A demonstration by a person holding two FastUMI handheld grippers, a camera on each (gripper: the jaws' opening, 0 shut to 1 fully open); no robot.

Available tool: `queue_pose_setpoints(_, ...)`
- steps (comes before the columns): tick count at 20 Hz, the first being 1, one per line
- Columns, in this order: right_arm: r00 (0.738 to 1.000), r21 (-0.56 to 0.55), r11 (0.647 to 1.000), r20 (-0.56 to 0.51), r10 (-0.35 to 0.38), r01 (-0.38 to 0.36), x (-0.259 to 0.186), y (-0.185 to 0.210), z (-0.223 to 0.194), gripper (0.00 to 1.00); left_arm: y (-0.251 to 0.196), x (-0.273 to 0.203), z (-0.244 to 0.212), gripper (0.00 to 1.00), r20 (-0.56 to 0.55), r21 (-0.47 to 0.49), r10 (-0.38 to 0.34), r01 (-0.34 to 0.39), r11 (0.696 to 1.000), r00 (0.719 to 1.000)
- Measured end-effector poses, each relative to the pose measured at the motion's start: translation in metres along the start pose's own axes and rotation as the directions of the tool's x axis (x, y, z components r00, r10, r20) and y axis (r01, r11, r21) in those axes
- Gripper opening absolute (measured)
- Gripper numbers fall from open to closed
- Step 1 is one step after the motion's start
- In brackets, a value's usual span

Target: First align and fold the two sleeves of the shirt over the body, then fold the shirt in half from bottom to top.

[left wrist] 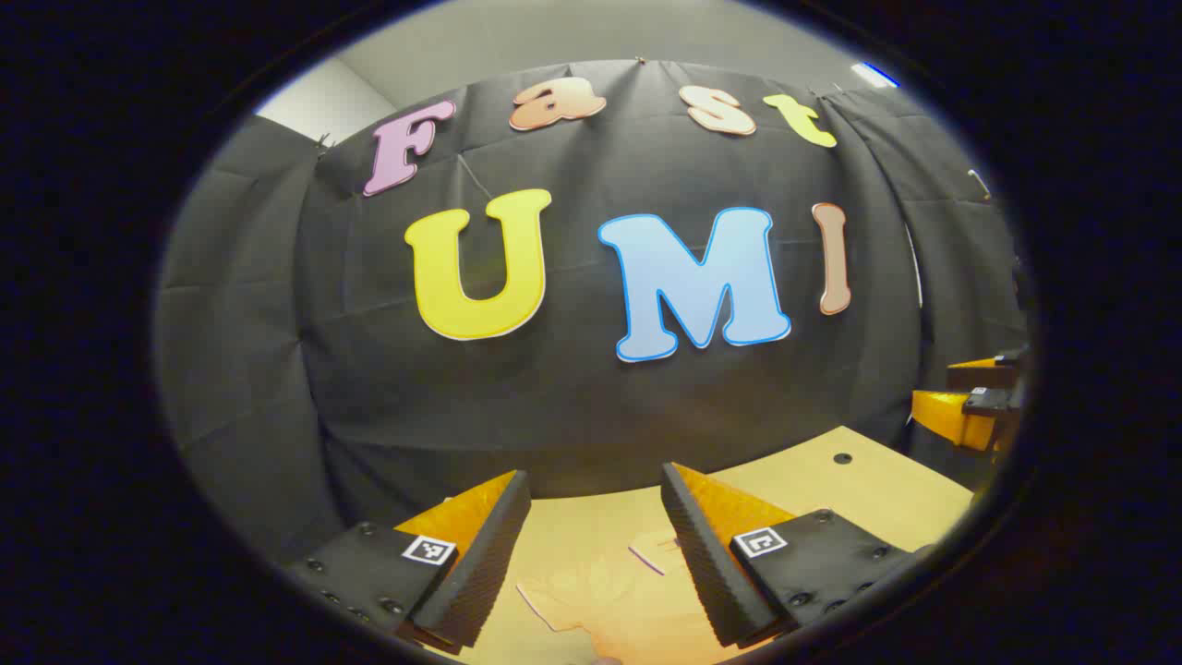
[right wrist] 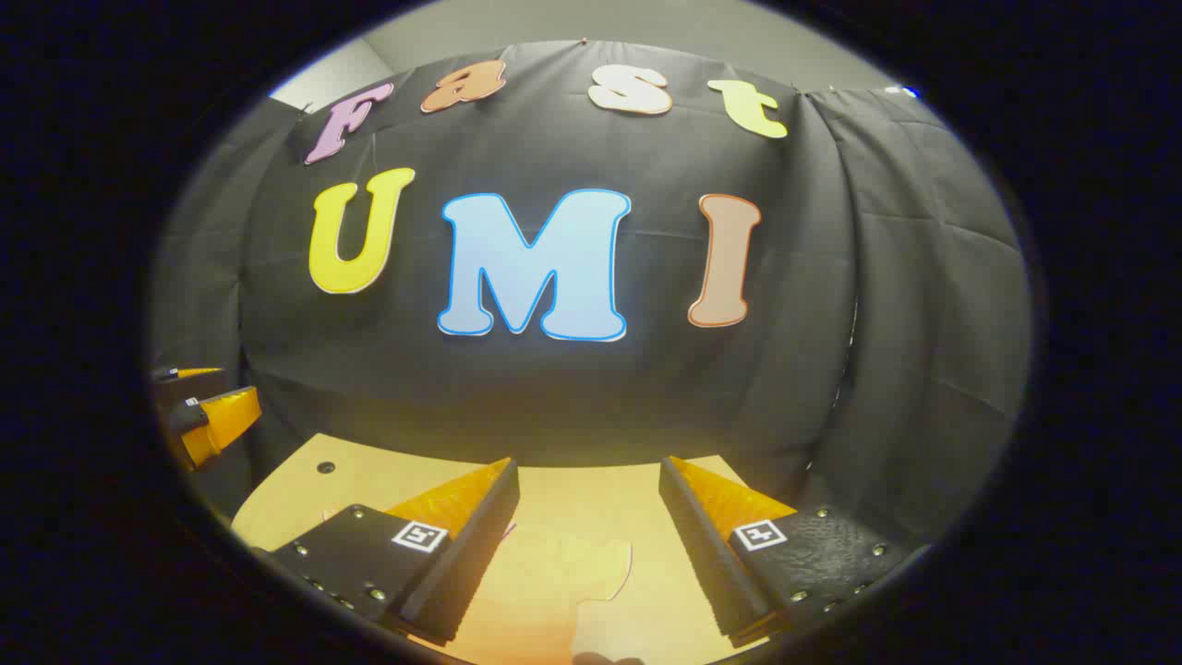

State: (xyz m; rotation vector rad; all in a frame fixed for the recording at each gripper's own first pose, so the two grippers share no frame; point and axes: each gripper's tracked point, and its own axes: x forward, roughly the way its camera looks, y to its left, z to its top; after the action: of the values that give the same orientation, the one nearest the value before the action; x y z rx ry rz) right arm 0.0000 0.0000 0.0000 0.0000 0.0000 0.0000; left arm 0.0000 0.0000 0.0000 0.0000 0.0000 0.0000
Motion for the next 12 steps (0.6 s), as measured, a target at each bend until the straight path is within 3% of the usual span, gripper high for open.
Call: queue_pose_setpoints(12, 0.998, -0.024, 0.998, -0.038, 0.052, -0.053, 0.005, 0.006, -0.01, 0.97, 0.012, -0.006, -0.035, 1.0, -0.091, -0.118, 0.051, -0.062, 0.991, 0.995)
